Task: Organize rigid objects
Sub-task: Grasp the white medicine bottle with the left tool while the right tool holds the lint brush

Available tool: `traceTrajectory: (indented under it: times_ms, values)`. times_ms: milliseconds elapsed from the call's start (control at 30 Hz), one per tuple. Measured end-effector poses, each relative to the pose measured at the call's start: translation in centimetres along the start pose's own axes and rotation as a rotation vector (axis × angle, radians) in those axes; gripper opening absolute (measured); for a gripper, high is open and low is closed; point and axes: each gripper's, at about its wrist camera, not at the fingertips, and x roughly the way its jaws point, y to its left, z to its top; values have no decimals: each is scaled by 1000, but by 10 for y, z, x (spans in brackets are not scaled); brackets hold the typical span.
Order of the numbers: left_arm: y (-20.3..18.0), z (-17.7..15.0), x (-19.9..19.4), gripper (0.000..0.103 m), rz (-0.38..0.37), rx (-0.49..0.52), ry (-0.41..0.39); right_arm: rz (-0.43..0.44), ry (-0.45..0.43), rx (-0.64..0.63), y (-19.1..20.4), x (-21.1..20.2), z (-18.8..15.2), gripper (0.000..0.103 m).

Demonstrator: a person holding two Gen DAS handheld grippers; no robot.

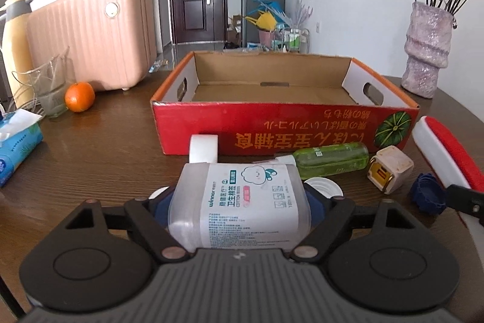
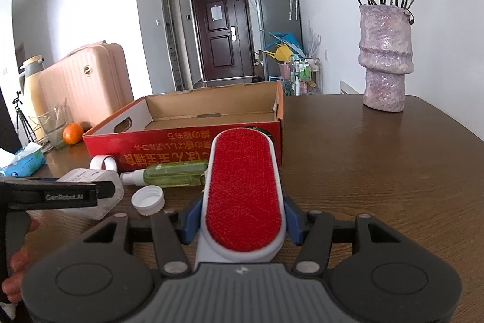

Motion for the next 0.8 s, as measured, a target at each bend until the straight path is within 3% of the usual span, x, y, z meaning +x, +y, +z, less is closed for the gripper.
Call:
traceTrajectory:
  times_ms: [800]
  values:
    - [21, -11, -80, 83, -28, -34, -136, 49, -25, -1, 37, -15, -4, 55]
